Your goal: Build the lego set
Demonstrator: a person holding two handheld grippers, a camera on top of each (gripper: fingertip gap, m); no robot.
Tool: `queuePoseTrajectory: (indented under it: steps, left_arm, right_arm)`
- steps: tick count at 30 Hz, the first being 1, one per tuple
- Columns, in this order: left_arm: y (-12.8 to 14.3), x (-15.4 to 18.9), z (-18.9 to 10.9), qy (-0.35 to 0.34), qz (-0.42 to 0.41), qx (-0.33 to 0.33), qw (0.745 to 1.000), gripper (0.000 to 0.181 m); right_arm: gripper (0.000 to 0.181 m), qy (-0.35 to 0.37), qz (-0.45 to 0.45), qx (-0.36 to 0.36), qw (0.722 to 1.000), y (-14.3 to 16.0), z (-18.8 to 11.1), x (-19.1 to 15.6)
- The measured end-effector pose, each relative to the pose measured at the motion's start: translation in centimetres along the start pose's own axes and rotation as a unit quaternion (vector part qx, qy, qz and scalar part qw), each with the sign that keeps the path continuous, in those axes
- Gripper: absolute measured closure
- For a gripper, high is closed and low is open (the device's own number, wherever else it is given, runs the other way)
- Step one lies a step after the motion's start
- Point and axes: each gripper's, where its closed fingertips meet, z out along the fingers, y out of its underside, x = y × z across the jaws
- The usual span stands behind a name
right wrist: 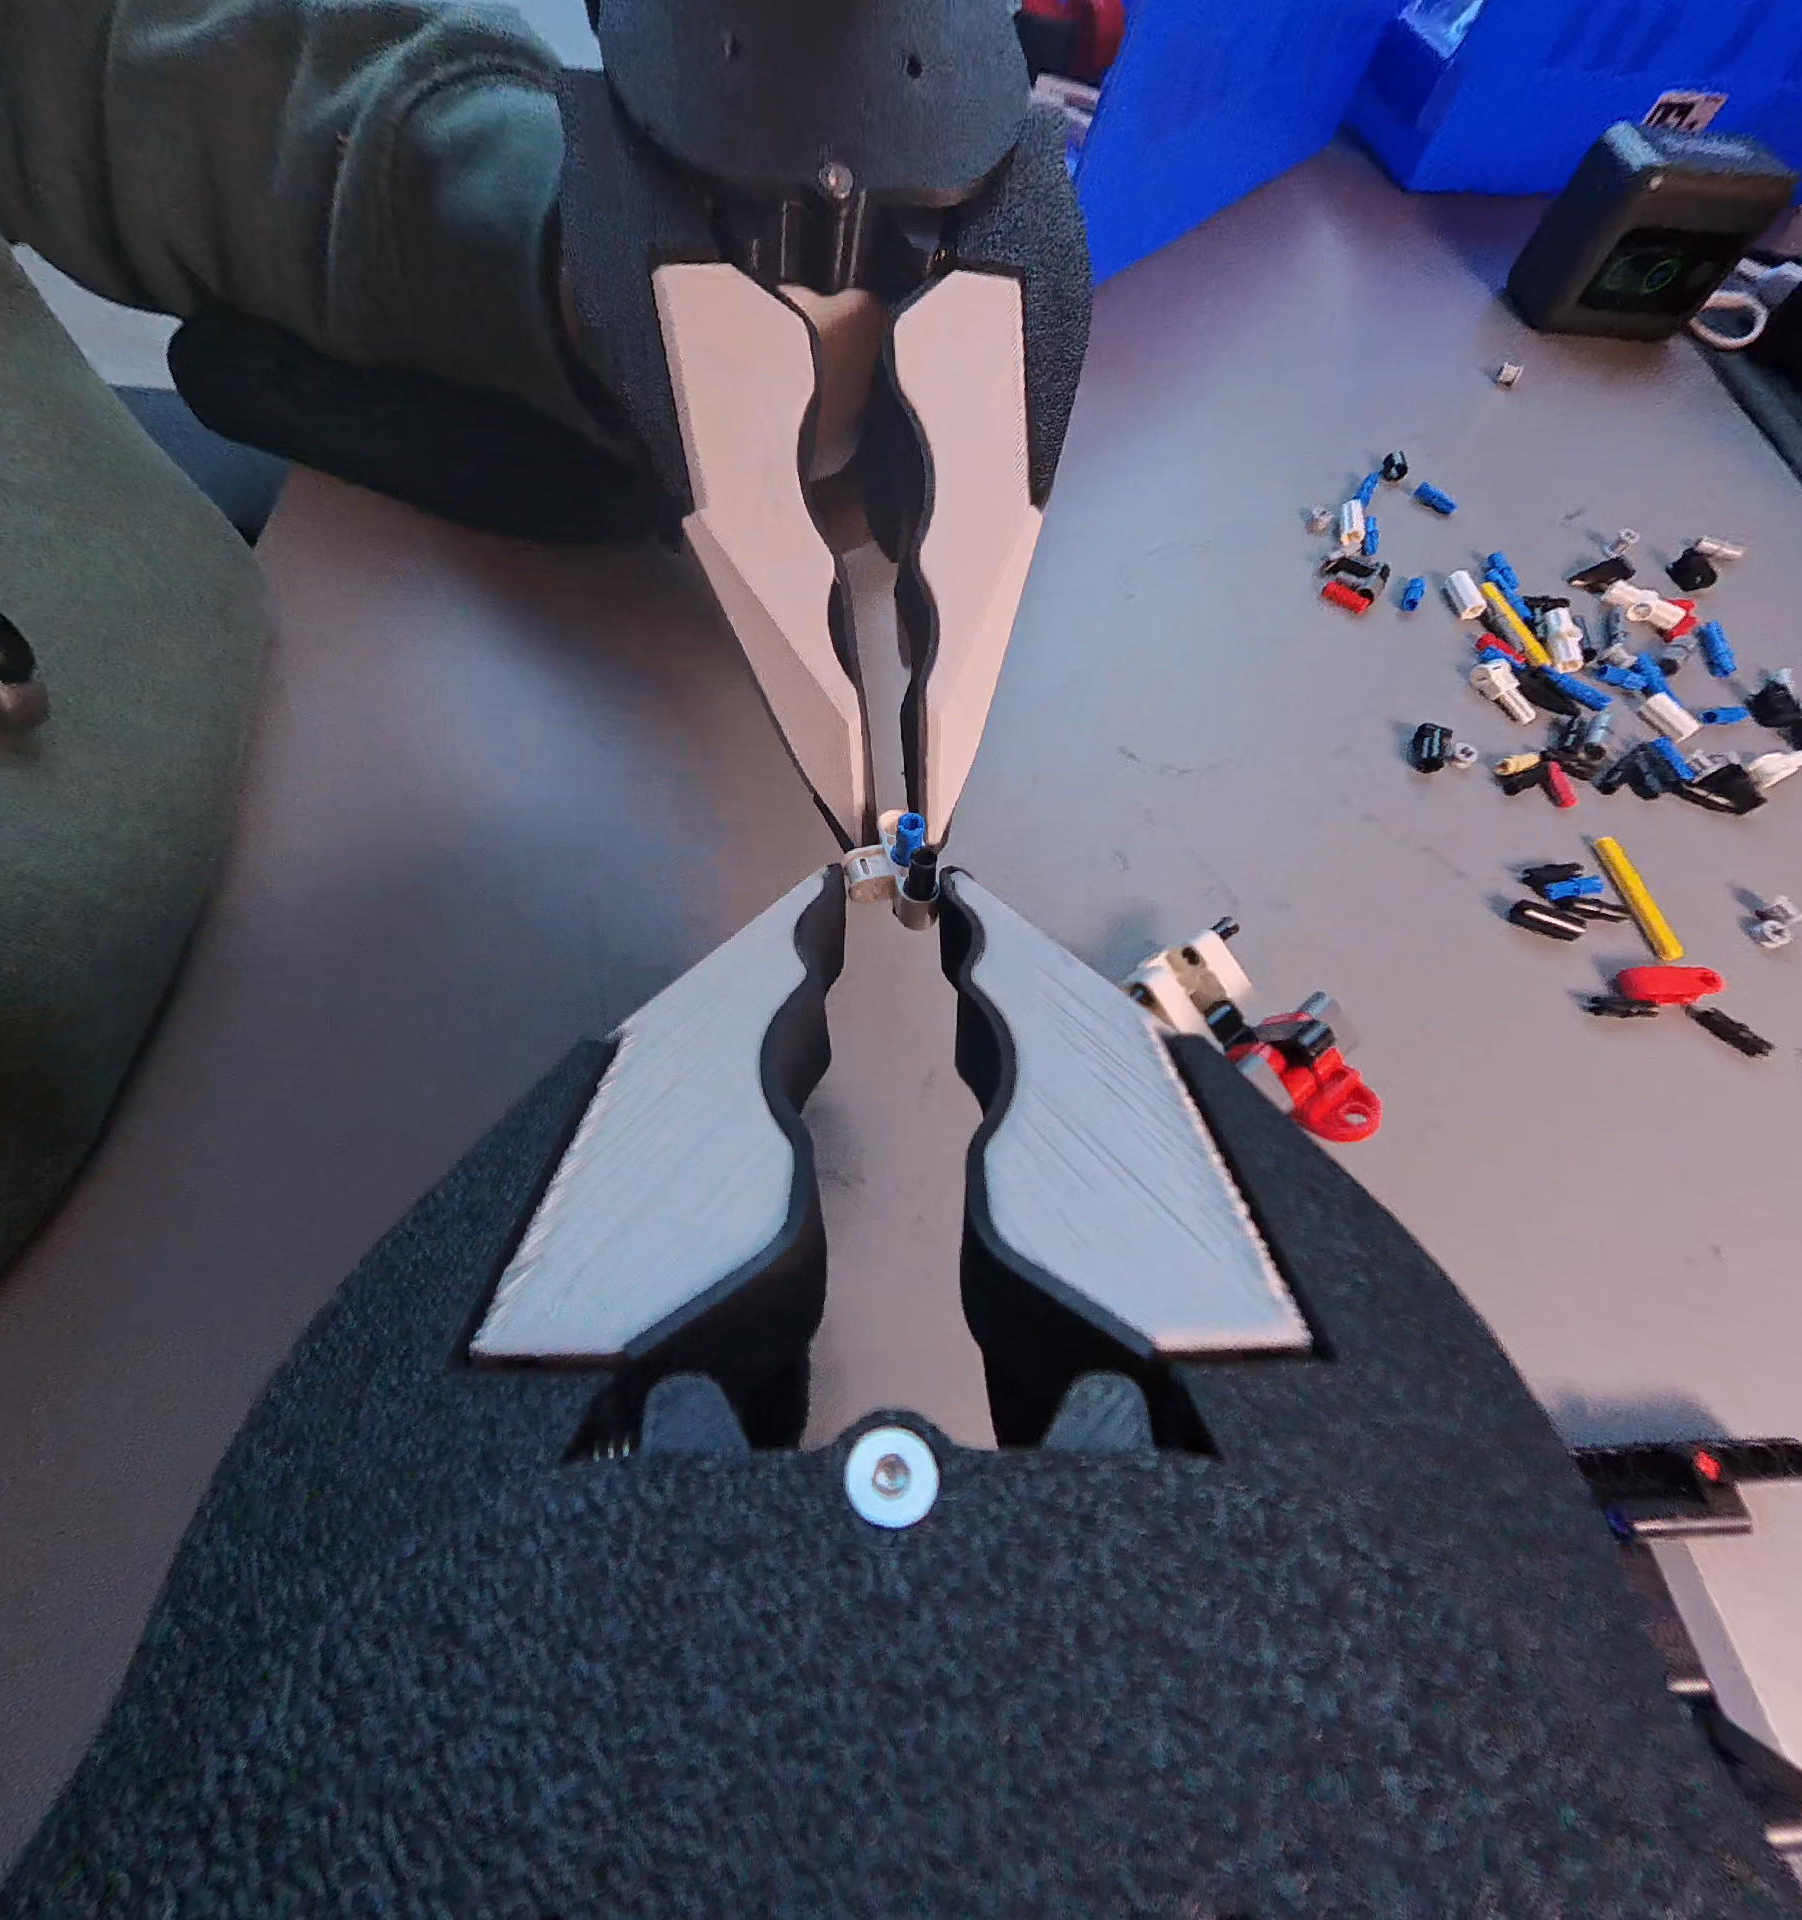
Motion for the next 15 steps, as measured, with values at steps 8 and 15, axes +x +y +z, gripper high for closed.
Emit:
queuePoseTrajectory:
  steps: [8,15]
  left_arm:
    - [4.0,0.3,1.5,-0.007,0.032,-0.117,0.993,0.172]
    - [4.9,0.1,1.7,-0.017,0.045,-0.145,0.988,0.173]
  right_arm:
    - [0.164,-0.015,0.003,-0.071,0.997,2.3,2.2,-0.9]
    - [0.164,-0.015,0.008,-0.091,0.996,3.3,2.7,-0.9]
